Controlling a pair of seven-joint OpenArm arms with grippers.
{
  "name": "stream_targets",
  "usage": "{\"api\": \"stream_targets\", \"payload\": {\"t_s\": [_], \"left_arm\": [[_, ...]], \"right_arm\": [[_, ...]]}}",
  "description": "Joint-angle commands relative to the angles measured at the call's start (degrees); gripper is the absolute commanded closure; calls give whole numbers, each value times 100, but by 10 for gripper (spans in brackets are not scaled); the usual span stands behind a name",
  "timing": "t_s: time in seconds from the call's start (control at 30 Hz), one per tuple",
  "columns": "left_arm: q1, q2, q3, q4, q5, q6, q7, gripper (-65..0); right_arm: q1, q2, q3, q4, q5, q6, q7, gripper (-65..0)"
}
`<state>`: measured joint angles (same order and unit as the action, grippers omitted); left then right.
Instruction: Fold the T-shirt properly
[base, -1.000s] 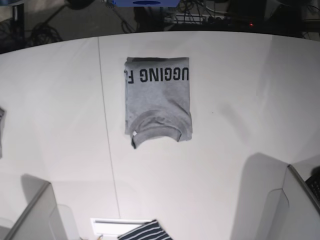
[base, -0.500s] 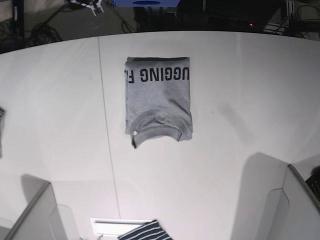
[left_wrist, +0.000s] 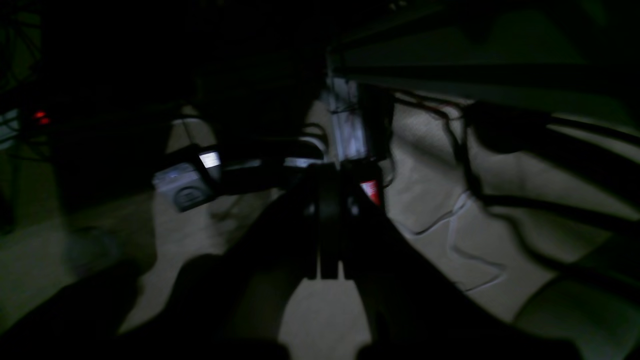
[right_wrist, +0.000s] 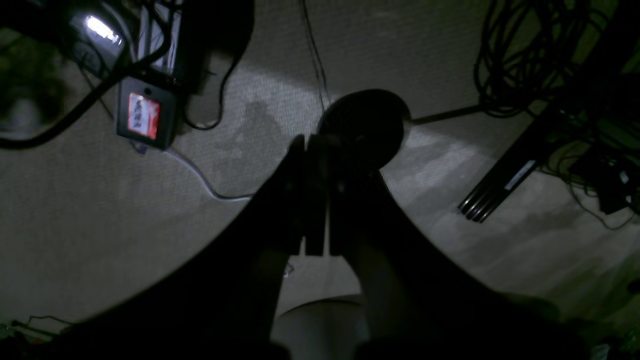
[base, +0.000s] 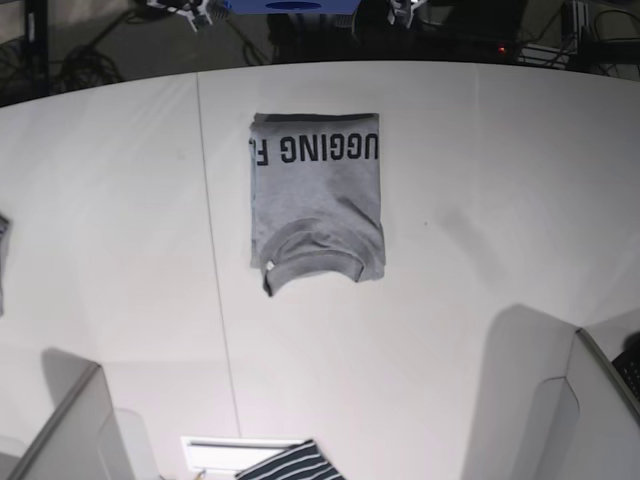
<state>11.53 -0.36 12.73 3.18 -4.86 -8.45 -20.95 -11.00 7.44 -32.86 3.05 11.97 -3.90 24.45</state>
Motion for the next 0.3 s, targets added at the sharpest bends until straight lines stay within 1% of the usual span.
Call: {"api": "stream_targets", "payload": {"t_s": [0.0,0.27], "left_arm": [[135,14,6,-94,7,-21,42,0],[153,-3,6,-318,7,-21,42,0]], "right_arm": [[-47,51,-6,-2,3,-36,39,0],[-38,51,-6,-2,3,-27,39,0]]}}
